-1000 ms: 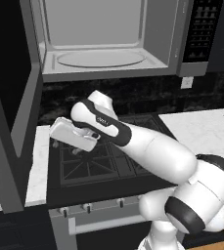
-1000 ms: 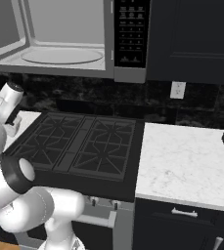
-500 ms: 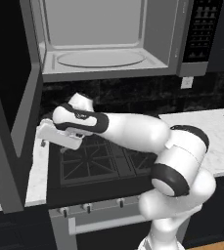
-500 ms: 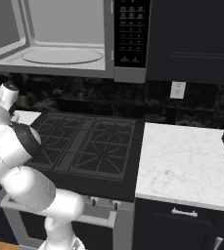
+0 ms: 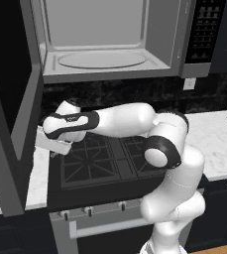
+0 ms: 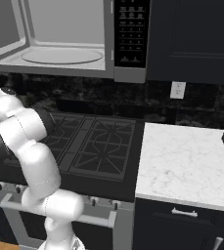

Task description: Open the microwave, place the bowl with waffle inside the microwave, then close the microwave door and turn it on.

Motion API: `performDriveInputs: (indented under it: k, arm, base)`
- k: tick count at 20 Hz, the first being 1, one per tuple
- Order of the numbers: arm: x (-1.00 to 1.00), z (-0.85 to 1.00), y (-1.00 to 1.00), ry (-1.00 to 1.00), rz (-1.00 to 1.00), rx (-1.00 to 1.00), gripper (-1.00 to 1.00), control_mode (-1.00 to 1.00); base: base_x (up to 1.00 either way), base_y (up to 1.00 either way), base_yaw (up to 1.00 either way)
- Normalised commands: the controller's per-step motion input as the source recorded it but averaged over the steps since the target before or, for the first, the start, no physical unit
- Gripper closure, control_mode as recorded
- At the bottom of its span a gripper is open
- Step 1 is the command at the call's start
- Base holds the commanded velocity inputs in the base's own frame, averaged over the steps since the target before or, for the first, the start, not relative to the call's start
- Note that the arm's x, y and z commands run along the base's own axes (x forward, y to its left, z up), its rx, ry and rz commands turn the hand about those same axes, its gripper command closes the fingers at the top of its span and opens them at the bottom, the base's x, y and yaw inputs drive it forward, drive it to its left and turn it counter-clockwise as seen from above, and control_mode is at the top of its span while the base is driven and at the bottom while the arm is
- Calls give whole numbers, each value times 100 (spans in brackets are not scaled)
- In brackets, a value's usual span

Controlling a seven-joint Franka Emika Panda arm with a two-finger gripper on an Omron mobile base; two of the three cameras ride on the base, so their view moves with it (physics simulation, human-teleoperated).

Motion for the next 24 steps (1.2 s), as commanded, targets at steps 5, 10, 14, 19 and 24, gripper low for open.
performDriveInputs:
  k: [5,10,14,19,24]
  arm:
    - [24,-24,27,0,-1,0,-100,-100]
    - [32,-29,22,0,-3,-2,-100,-100]
    - [22,-22,22,0,-2,0,-100,-100]
    - [18,-25,17,0,-3,-1,-100,-100]
    - [2,-32,1,0,-6,-3,-100,-100]
  base:
    - [0,0,0]
    - [0,0,0]
    - [0,0,0]
    - [0,0,0]
    - [0,0,0]
